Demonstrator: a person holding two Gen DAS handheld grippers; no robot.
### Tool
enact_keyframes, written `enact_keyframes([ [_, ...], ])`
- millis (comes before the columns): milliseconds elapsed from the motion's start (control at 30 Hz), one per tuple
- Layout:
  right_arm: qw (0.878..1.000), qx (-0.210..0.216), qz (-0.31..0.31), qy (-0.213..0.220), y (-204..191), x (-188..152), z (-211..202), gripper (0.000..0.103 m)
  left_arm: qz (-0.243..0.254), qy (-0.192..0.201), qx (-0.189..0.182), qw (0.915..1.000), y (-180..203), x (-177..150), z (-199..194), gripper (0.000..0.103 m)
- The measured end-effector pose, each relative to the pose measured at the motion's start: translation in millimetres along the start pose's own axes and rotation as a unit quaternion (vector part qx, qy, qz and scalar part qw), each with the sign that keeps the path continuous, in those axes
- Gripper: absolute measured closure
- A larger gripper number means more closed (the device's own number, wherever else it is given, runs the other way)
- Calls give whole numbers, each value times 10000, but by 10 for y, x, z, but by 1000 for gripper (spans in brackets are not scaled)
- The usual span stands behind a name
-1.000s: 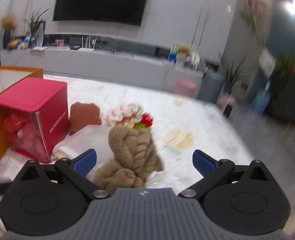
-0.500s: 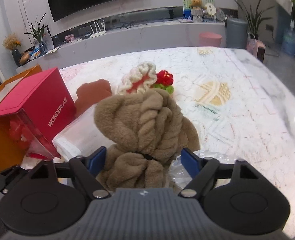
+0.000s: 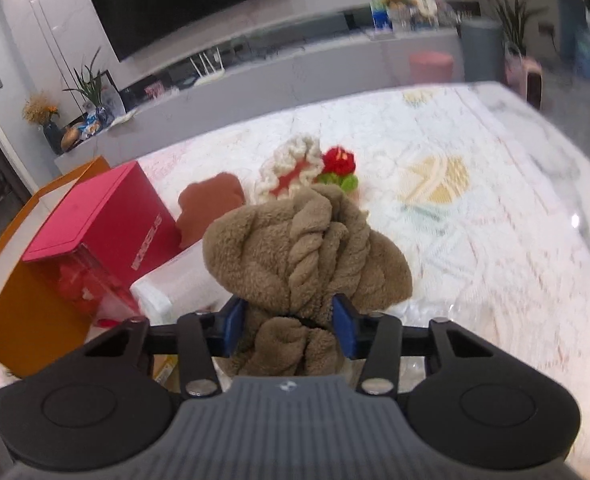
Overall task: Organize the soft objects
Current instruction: 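Grasp the brown plush bear with the right gripper while the left gripper approaches the yellow snack packet, then lift the bear with the right gripper while the left gripper grasps the yellow snack packet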
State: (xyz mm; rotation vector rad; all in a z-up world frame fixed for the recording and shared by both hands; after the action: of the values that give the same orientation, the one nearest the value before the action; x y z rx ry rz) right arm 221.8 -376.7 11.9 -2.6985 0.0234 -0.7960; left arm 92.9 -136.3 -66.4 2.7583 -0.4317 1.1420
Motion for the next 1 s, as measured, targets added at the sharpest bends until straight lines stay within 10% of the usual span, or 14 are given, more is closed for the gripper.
enact_keyframes([
  [500, 9945, -736, -679, -318, -209, -84, 278, 34, 376, 6, -281, 9989, 146, 191, 289, 67],
  [1000, 9957, -676, -625, 93, -273, 1, -65, 54, 305, 342, -257, 9986, 77, 355, -295, 89],
])
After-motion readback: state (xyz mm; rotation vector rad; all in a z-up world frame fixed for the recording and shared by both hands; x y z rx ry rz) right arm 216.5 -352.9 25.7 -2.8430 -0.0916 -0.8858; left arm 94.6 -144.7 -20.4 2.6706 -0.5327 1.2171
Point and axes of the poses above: each gripper's, at about its wrist camera, not at the fingertips, and z roughly the way its jaws point, y to its right, x to its top, the point moved 3 cm from there along z, roughly the way its jaws point, and after that the axes turned 7 degrees about -y, right-handed, at the moved point
